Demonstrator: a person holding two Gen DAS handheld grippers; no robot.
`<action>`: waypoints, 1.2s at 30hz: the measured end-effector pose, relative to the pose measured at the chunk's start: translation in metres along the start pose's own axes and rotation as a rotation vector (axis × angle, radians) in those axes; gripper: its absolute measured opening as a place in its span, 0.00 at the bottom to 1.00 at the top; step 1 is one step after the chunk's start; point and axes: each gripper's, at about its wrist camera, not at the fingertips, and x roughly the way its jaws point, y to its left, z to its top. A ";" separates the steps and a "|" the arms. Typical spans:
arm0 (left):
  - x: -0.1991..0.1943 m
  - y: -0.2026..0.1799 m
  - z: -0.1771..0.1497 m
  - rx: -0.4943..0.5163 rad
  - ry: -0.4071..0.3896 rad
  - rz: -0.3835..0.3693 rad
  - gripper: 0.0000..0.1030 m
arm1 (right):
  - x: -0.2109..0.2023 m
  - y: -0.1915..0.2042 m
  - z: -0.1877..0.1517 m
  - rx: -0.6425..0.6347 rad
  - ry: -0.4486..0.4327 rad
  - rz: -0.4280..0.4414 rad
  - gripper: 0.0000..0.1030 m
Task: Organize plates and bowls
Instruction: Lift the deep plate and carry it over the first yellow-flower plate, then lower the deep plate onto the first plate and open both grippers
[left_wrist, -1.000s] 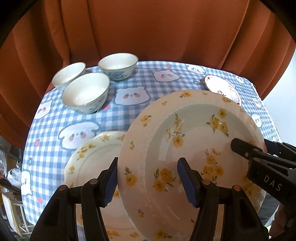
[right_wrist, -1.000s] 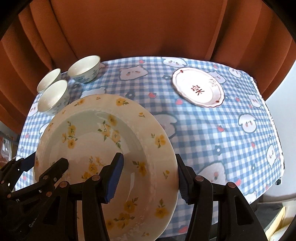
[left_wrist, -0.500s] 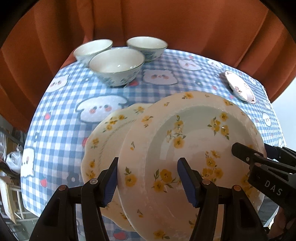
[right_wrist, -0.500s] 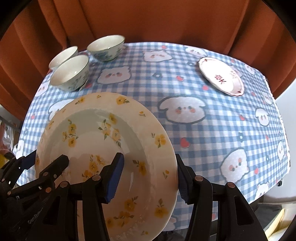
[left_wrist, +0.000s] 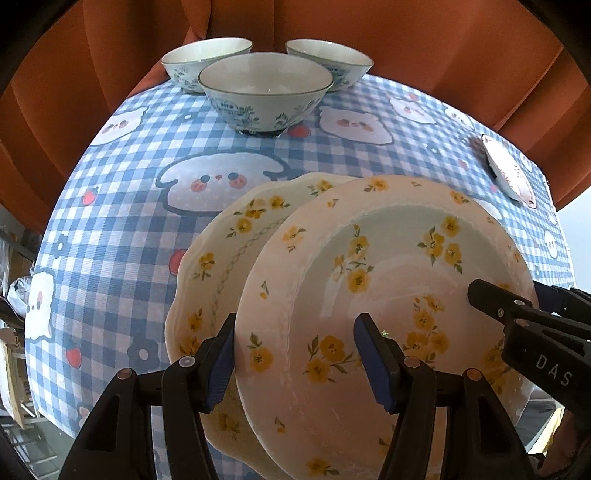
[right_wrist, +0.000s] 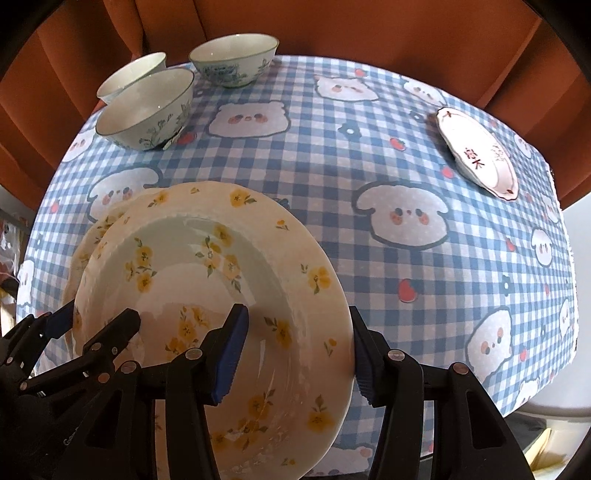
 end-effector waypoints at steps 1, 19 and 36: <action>0.002 0.001 0.001 -0.004 0.007 0.001 0.61 | 0.003 0.000 0.001 0.000 0.005 0.000 0.54; 0.013 -0.004 0.004 -0.014 0.006 0.136 0.63 | 0.023 0.004 0.011 -0.003 0.033 0.013 0.54; -0.001 -0.010 -0.001 -0.001 0.001 0.191 0.66 | -0.008 -0.013 -0.010 0.043 -0.064 0.054 0.23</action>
